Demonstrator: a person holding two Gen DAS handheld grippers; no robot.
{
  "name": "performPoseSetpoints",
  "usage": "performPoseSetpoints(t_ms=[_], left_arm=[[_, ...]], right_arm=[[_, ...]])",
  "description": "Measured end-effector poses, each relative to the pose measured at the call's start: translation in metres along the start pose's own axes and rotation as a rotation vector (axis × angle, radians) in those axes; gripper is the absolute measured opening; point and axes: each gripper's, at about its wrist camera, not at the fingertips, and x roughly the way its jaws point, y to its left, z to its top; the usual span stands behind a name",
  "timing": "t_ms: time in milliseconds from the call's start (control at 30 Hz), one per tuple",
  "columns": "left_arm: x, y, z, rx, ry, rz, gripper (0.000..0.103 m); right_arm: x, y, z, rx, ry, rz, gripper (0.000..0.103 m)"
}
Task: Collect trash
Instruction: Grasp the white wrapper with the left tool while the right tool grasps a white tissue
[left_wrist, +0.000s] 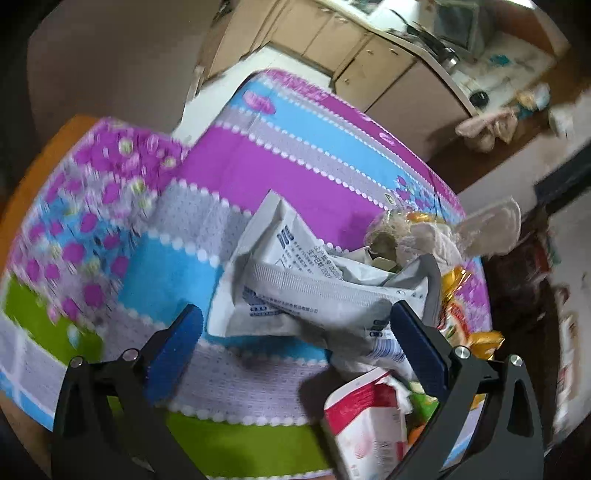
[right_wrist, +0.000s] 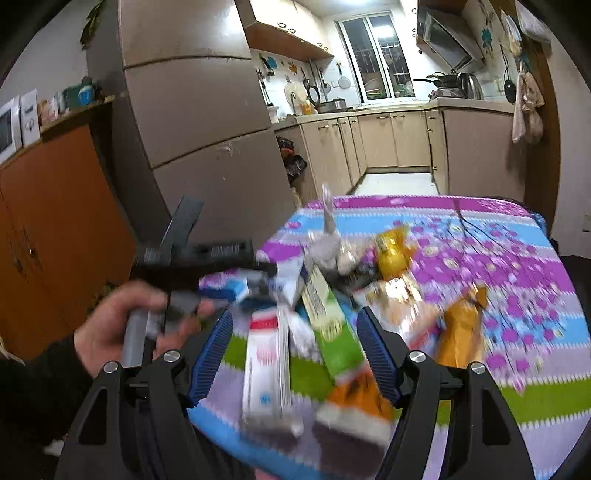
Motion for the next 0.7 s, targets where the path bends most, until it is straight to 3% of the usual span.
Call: performPoseSetpoints(t_ms=[133,300,367,533,600,700], left_arm=[[-0.022,0.000,0.007,0.104,-0.087,0.056,0.097],[-0.027,-0.011,0.009,0.380,-0.106,0.065,0.097],[-0.026,-0.021,0.007,0.561,-0.100,0.015,0.097],[-0.020,-0.026,0.008,0.846,-0.073,-0.072,0.097],[-0.015,-0.032,0.002,0.957,-0.073,-0.076,0.091],[-0.004,-0.037,0.001,1.097,-0.029,-0.091,0.073]], right_arm=[[0.048,-0.011,0.040,0.046,0.038,0.031,0.068],[0.108,-0.026,0.072,0.093,0.107,0.003,0.060],[0.124,-0.029,0.076,0.104,0.132,0.000,0.060],[0.153,-0.029,0.078,0.100,0.205,0.004,0.049],[0.157,-0.027,0.079,0.084,0.218,-0.002,0.043],[0.160,-0.030,0.079,0.082,0.223,-0.015,0.032]])
